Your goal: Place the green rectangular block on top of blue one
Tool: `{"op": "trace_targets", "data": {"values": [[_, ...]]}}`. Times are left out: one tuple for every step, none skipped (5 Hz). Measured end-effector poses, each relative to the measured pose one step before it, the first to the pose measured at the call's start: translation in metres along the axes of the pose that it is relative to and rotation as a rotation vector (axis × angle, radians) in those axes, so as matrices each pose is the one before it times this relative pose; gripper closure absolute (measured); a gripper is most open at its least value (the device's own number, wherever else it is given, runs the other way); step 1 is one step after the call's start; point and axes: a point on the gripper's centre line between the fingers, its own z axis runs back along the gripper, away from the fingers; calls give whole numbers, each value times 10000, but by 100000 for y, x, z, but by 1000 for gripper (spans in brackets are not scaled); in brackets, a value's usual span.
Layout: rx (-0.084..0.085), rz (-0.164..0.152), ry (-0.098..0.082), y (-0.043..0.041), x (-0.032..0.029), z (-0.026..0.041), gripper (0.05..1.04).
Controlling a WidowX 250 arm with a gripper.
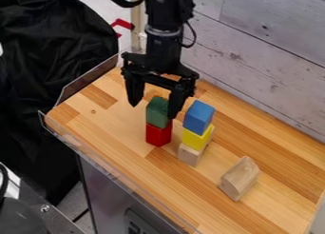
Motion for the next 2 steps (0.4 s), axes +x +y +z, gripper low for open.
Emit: {"op": "trace_targets", "data": {"values": [[-28, 64, 215, 35, 152, -653, 117], [-283, 319, -194, 89, 415, -89, 393]]}}
